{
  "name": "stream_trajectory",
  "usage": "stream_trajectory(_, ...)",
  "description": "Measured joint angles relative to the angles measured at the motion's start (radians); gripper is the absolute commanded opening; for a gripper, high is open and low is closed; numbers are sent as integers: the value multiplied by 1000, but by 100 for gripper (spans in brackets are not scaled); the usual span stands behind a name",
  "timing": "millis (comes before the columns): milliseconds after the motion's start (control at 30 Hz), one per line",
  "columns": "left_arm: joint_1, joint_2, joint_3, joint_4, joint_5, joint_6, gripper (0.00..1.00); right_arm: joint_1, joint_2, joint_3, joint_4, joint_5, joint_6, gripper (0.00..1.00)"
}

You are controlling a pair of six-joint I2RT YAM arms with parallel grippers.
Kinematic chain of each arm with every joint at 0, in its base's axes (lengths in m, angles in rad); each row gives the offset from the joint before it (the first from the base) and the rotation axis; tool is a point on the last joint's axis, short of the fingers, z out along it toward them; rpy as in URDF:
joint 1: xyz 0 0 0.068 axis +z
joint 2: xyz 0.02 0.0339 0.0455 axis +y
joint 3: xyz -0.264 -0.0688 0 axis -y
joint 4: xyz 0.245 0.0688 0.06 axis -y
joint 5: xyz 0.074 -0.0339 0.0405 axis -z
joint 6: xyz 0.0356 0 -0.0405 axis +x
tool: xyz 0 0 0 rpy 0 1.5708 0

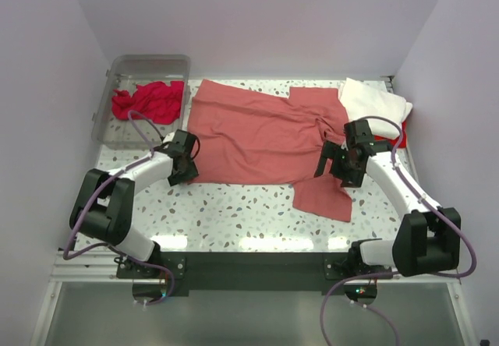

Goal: Fold and stack the t-shirts
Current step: Fold the tshirt

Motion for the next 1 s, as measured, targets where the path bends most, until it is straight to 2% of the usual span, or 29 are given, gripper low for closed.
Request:
stream_trajectory(200,5,-14,-13,-3,6,0,54,0,-55,-75,-51,31,34,99)
stream_trajectory(433,11,-57,-54,-3,10,-7,47,0,-85,-109,-87,41,59,99)
stream_trajectory(500,14,-58,-56,-1,10,-7,42,0,-91,-109,-93,50,63,99)
stream_trajectory(600,18,-58,-57,6,16,-7,27,0,-101,-110,-100,64,75,99)
stream_trajectory(800,18,-56,-58,25,32,-6,7,-5,-110,-147,-106,76,125,99)
stream_trajectory(900,19,-54,-58,32,39,1,0,-7,-114,-198,-109,84,167,99)
stream_trajectory(1000,25,-53,-58,39,50,3,0,-10,-128,-251,-112,87,212,99)
